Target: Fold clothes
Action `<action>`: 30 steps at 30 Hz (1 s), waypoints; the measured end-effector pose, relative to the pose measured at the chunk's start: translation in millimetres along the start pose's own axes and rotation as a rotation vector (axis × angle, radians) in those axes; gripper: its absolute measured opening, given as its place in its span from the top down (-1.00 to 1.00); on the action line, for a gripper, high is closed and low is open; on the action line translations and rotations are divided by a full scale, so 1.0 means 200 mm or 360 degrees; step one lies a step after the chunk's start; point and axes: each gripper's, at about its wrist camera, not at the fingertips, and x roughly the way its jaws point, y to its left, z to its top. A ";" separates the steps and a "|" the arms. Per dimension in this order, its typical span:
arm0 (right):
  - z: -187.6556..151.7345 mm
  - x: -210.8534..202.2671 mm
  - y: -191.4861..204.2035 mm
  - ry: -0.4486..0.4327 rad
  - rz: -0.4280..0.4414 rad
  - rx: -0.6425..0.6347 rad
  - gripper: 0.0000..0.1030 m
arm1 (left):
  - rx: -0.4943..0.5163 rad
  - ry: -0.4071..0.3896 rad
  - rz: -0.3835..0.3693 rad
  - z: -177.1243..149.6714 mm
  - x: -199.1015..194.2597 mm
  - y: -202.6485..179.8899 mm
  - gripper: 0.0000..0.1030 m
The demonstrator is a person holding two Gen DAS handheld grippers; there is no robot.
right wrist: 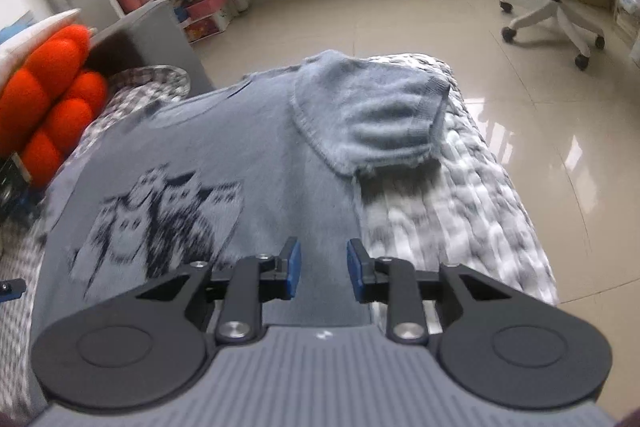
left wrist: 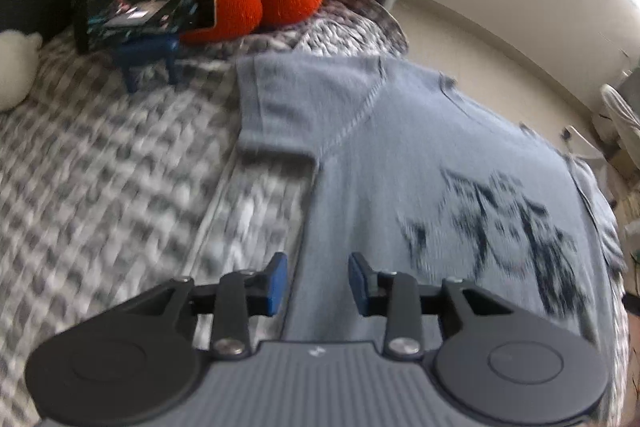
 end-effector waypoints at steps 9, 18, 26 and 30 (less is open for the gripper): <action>-0.03 0.16 0.10 -0.0032 -0.0138 -0.0318 0.63 | 0.0013 -0.0142 0.0056 0.05 0.25 0.04 0.04; -0.01 0.12 0.09 -0.0133 -0.0279 -0.0311 0.98 | 0.0020 -0.0185 0.0048 0.05 0.25 0.04 0.03; -0.01 0.16 0.07 -0.0117 -0.0361 -0.0306 0.98 | -0.0006 -0.0176 0.0025 0.07 0.25 0.07 0.03; 0.00 0.16 0.07 -0.0144 -0.0353 -0.0266 0.98 | -0.0025 -0.0177 0.0021 0.07 0.24 0.08 0.03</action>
